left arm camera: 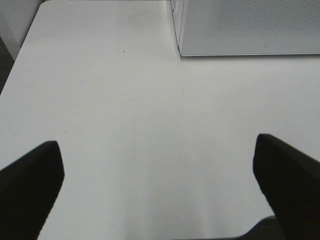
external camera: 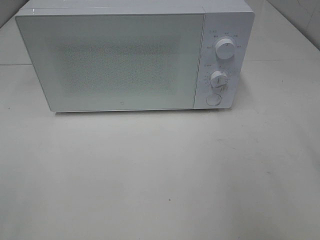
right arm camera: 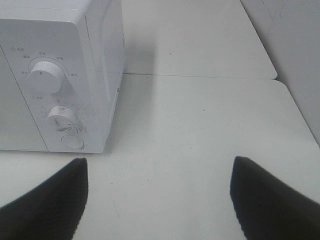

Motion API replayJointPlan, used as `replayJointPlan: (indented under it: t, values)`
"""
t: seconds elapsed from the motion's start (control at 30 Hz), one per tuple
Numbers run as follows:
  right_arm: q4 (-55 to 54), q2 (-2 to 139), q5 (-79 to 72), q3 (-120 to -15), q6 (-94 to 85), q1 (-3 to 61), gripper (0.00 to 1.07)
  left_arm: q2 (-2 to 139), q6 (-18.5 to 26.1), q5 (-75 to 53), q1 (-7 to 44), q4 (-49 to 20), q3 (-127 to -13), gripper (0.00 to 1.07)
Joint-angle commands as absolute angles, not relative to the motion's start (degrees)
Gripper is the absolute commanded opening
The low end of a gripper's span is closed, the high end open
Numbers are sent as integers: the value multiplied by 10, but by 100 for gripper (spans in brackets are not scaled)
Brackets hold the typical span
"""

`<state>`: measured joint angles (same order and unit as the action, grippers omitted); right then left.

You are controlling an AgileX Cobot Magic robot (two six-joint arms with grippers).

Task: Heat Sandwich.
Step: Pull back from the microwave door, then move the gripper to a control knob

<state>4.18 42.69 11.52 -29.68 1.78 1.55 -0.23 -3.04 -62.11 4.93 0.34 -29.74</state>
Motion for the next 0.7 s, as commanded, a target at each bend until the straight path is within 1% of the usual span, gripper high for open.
replayJointPlan:
  t: [0.03, 0.1, 0.27, 0.47, 0.57, 0.6, 0.7]
  values:
    - [41, 459, 64, -297, 24, 13, 75, -15, -33, -614, 48, 0, -297, 98]
    - [41, 488, 26, -297, 28, 13, 75, -15, -33, -614, 48, 0, -297, 98]
    - [41, 517, -8, -297, 40, 13, 75, -15, -33, -614, 48, 0, -297, 98]
    - [41, 595, -81, -293, 42, 15, 75, -15, -33, -614, 48, 0, -297, 98]
    - [39, 622, -147, -276, 42, 15, 75, -15, -33, -614, 48, 0, -297, 98]
    - [39, 640, -190, -263, 42, 15, 75, -15, -33, -614, 48, 0, -297, 98]
    - [38, 653, -229, -250, 41, 15, 75, -15, -33, -614, 48, 0, -297, 98]
